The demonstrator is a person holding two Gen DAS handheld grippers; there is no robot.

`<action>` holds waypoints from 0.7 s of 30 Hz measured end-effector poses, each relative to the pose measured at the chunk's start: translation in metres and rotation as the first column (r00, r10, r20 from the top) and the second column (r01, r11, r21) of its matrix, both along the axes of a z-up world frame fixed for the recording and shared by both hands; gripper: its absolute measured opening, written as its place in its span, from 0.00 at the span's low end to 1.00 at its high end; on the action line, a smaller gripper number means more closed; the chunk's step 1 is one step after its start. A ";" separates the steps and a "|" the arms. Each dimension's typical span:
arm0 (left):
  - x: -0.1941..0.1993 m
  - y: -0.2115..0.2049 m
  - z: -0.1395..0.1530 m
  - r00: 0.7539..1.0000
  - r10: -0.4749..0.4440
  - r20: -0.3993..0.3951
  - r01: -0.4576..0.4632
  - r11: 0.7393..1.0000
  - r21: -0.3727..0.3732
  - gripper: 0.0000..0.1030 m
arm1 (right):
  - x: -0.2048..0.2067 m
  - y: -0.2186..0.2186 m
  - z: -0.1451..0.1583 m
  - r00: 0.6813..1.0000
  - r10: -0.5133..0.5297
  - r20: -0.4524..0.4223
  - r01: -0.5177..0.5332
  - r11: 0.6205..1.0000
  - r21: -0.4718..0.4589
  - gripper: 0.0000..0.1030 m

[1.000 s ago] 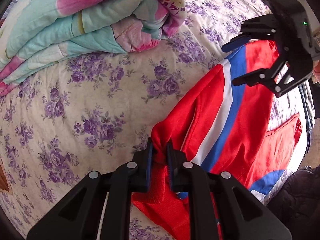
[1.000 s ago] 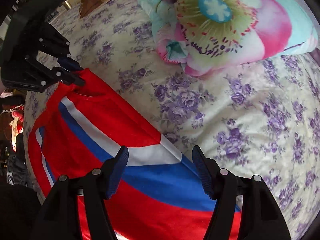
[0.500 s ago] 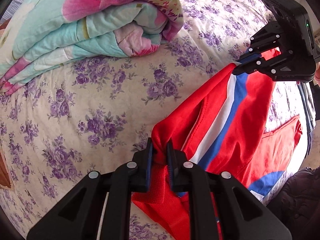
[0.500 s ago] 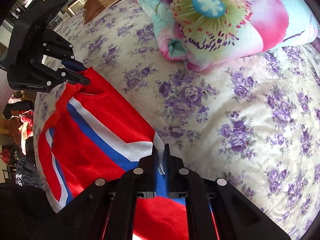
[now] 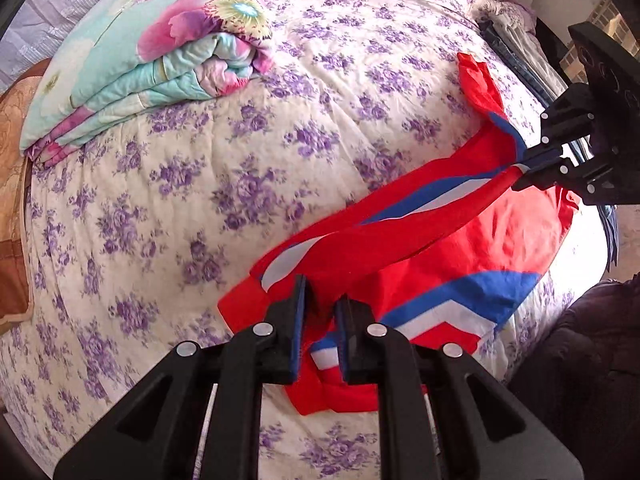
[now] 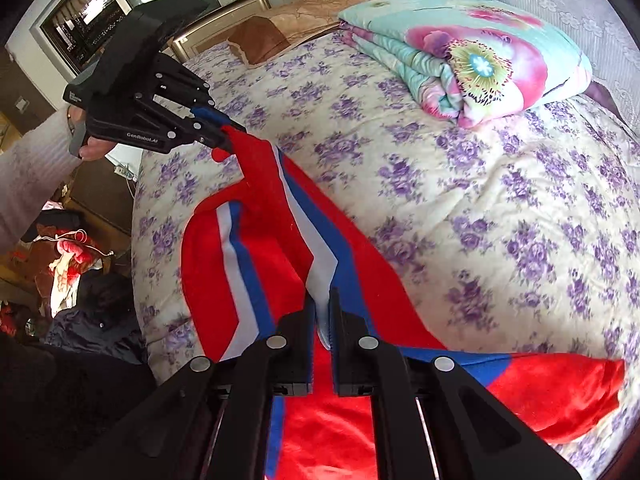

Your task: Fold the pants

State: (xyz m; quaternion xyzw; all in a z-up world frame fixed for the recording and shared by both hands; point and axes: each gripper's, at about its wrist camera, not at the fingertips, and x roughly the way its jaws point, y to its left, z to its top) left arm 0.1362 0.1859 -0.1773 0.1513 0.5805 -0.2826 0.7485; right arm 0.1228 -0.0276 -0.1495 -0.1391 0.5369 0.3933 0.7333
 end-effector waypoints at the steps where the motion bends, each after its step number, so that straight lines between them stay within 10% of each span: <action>1: -0.008 0.001 -0.003 1.000 0.005 -0.006 -0.005 1.000 0.002 0.12 | -0.009 0.001 -0.004 1.000 -0.015 -0.008 0.015 1.000 0.005 0.06; 21: -0.094 0.020 -0.076 0.991 0.054 -0.127 -0.052 0.999 0.014 0.20 | -0.105 0.037 -0.124 0.970 -0.127 -0.205 0.116 0.991 -0.066 0.07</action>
